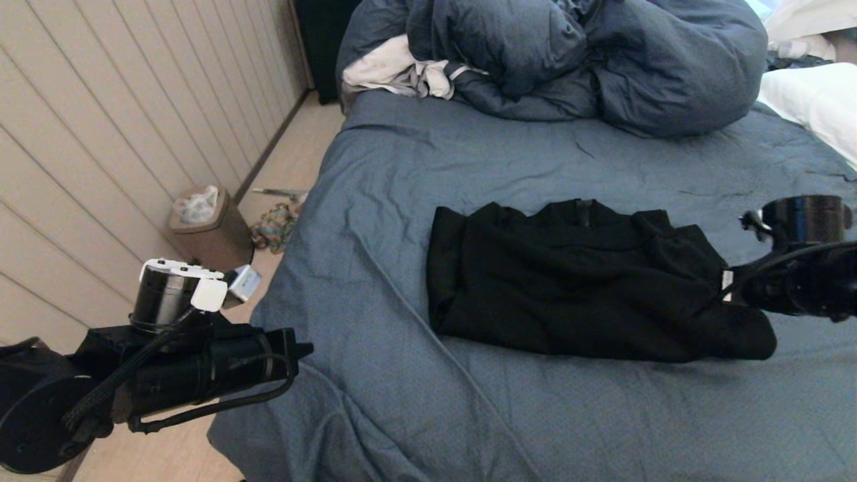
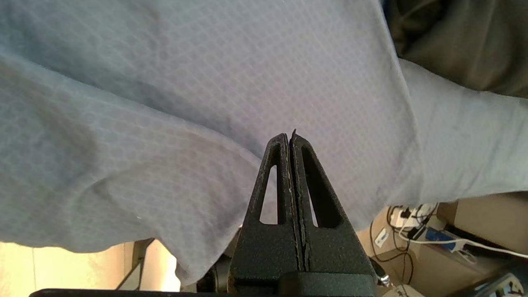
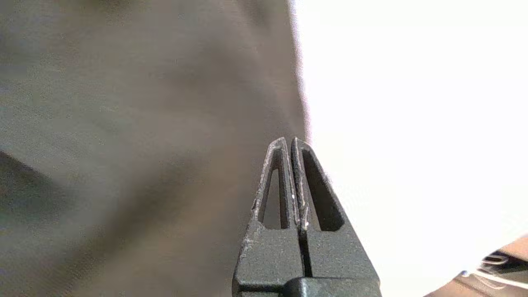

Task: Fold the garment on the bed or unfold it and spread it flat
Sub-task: Unfold the black sweatshirt

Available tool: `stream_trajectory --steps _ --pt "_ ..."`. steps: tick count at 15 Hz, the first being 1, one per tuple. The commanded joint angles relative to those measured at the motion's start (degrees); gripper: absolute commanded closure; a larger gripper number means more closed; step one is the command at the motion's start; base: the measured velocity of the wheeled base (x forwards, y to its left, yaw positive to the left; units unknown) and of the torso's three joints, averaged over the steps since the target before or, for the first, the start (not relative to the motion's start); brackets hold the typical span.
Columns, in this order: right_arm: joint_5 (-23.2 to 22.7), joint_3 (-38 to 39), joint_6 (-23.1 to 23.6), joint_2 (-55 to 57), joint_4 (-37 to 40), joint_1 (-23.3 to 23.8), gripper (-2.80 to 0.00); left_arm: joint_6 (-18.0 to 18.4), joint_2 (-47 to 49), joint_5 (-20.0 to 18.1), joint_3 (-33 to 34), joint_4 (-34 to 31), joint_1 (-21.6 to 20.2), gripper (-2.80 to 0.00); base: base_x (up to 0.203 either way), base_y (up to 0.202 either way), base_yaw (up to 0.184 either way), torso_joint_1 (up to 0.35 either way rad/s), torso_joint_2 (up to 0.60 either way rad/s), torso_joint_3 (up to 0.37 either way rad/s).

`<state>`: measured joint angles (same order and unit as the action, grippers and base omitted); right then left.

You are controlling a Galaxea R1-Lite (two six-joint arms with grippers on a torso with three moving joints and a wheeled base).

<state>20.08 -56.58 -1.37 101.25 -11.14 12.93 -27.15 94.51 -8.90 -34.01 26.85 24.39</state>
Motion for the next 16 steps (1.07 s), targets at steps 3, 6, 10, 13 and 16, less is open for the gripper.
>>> stream_trajectory --steps 3,6,10,13,16 --pt "-10.1 2.3 -2.7 -8.1 -1.3 3.6 0.00 0.1 -0.4 0.6 0.0 1.5 0.1 0.00 0.000 0.000 0.000 0.000 0.00 0.000" --pt "-11.7 -1.1 -7.4 -8.3 -0.8 3.3 0.00 2.0 -2.4 1.3 -1.7 1.9 -1.8 0.00 0.000 0.000 0.000 0.000 0.00 0.000" --pt "-19.3 -6.2 -11.1 -5.8 5.0 3.4 0.00 3.3 -2.0 1.1 -14.3 -6.8 -2.0 0.00 0.000 0.000 0.000 0.000 0.00 0.000" --pt "-32.0 -16.4 -11.4 -5.4 18.7 4.6 0.00 2.9 1.1 -0.2 -29.7 -17.2 -0.9 0.00 0.000 0.000 0.000 0.000 0.00 0.000" --pt "-46.4 -25.6 -14.5 -1.5 31.7 7.9 0.00 0.8 8.2 -3.3 -46.9 -26.7 1.3 0.00 0.000 0.000 0.000 0.000 0.00 0.000"
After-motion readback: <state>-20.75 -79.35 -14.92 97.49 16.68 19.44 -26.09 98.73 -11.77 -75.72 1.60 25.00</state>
